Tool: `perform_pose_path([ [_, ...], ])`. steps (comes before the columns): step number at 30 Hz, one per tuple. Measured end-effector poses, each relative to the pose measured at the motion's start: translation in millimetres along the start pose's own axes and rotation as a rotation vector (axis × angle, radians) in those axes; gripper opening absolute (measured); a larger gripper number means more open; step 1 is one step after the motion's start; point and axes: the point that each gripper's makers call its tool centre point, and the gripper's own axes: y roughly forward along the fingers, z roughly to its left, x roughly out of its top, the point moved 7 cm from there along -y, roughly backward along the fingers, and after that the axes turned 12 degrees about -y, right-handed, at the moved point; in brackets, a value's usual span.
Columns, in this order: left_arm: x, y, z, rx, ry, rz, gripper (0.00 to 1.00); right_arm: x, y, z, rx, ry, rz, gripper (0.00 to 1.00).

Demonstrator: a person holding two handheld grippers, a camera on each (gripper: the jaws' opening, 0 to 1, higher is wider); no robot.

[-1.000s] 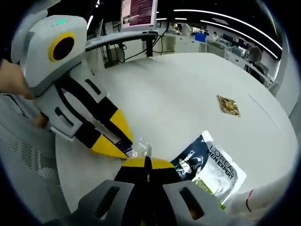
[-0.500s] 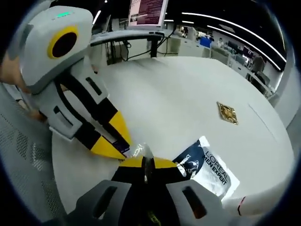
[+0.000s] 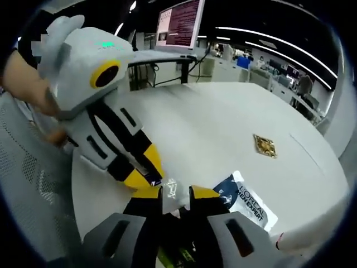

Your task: Arrange the skincare products in the storage area until every visible bottle or jar stands upright without overlapping.

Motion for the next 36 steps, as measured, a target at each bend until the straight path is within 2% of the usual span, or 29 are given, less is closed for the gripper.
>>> perform_pose_path([
  [10,-2.6,1,4.2,0.007,-0.002,0.002,0.21,-8.4,-13,2,-0.010,0.000,0.007,0.20],
  [21,-2.3,2,0.8,0.051,-0.061,0.004,0.21,-14.4,-18,1,-0.025,0.024,0.007,0.20],
  [31,0.5,1,-2.3,0.053,-0.033,0.007,0.25,-9.6,-25,1,-0.033,0.027,-0.009,0.21],
  [36,2.5,-2,3.9,0.071,0.003,0.000,0.27,-13.0,-28,2,-0.038,0.038,-0.010,0.21],
])
